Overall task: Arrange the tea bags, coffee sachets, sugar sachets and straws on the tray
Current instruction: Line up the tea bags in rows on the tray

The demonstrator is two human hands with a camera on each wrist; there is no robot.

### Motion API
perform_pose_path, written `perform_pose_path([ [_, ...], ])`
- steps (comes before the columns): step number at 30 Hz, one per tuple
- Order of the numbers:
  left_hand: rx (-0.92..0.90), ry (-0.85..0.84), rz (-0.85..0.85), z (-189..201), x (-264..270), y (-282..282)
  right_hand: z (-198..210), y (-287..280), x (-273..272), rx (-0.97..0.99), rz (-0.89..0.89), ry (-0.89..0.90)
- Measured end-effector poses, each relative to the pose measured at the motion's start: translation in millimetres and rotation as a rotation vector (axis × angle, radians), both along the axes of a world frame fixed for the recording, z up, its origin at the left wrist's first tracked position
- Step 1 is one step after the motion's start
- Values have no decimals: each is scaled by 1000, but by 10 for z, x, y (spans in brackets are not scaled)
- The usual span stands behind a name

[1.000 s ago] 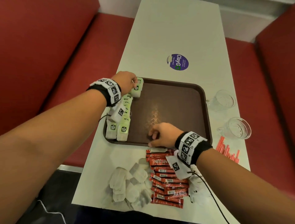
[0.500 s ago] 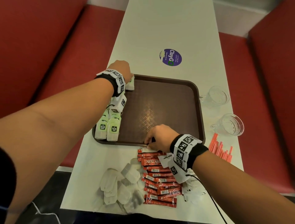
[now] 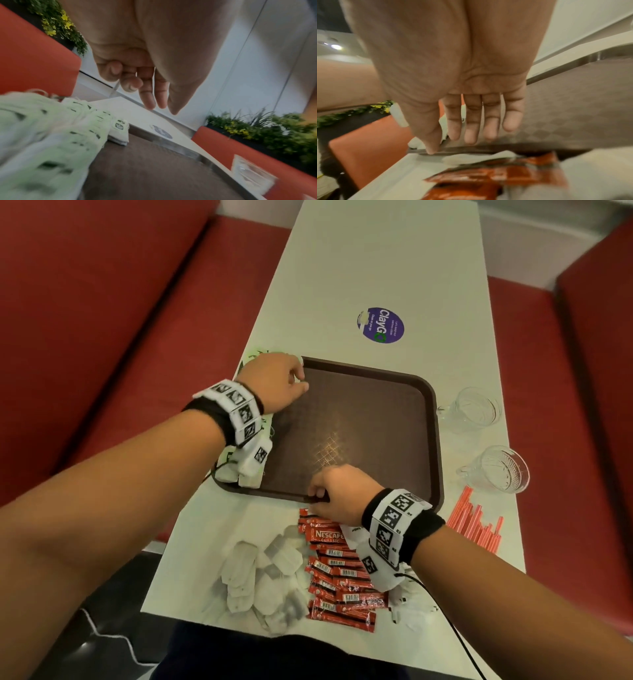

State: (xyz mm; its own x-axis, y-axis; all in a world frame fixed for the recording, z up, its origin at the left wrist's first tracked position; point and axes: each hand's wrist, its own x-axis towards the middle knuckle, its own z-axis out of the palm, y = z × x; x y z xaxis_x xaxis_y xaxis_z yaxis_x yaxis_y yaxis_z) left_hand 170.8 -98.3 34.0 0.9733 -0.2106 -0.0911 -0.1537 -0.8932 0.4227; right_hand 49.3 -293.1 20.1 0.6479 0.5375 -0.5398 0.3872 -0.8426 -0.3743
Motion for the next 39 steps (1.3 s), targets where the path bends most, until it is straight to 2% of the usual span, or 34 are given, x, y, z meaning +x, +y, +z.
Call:
perform_pose_path([
  [4, -49, 72, -125, 72, -798, 199, 29, 113, -262, 94, 114, -57],
  [10, 29, 390, -321, -135, -1769, 544, -41, 350, -662, 96, 369, -51],
  [14, 15, 547, -272, -213, -2223, 715, -123, 507, -849, 97, 482, -135],
  [17, 92, 577, -208, -217, -2439, 725, -221, 588, -891, 86, 499, -203],
  [22, 288, 550, -225, -345, -2649, 678, -290, 678, -910, 60, 530, -272],
  [25, 319, 510, -188, -390, -2637, 637, -292, 737, -911, 35, 519, -314],
  [34, 256, 368, -104, -336, -2385, 544, -225, 677, -677, -114, 524, -393],
  [39, 110, 340, 90, -338, -2292, 528, -208, 527, -530, -25, 421, -388],
])
